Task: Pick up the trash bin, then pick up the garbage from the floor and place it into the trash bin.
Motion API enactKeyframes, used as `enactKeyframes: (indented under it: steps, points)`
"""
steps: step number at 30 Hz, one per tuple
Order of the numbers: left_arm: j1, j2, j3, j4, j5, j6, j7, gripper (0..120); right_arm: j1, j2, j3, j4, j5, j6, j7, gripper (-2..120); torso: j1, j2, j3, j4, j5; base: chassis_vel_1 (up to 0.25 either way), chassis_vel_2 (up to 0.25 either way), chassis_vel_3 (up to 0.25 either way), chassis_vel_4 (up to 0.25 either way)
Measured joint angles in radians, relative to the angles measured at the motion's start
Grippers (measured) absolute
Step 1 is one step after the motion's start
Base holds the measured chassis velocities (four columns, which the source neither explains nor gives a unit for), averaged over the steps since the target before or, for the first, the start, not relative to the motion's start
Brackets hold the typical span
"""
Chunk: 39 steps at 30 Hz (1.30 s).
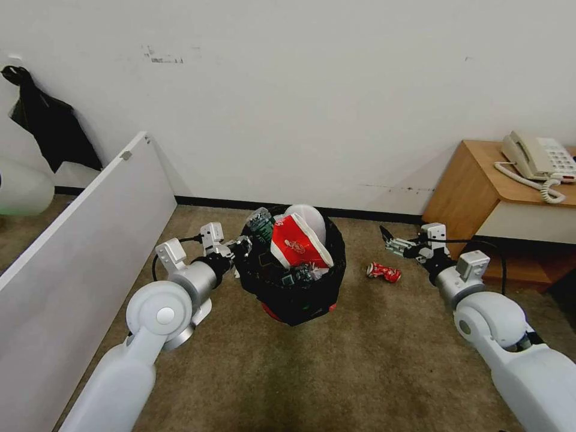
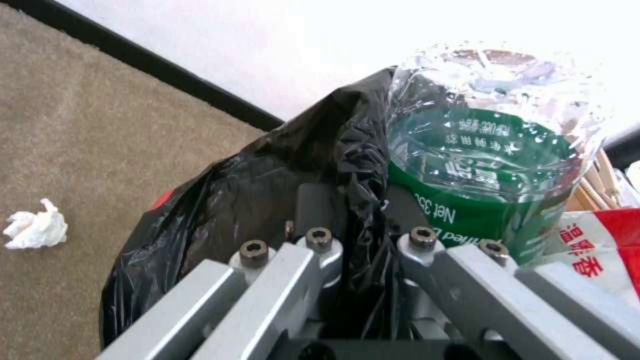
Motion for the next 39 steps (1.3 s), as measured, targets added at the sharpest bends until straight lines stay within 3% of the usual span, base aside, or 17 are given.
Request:
enactKeyframes:
  steps: [18,39]
  points:
    - [0.000,0.002,-0.002,-0.005,0.001,0.000,0.000,4,0.009,0.005,-0.003,-0.002,-0.019,0.027,-0.003,100,0.000,0.000,0.000,0.0003,-0.0001,-0.076,0.082,0.091,-0.086]
    - [-0.003,-0.001,0.000,-0.005,0.003,0.000,0.000,4,0.017,0.009,0.002,-0.003,-0.020,0.027,-0.026,100,0.000,0.000,0.000,-0.0001,0.0000,-0.003,0.002,0.004,-0.002]
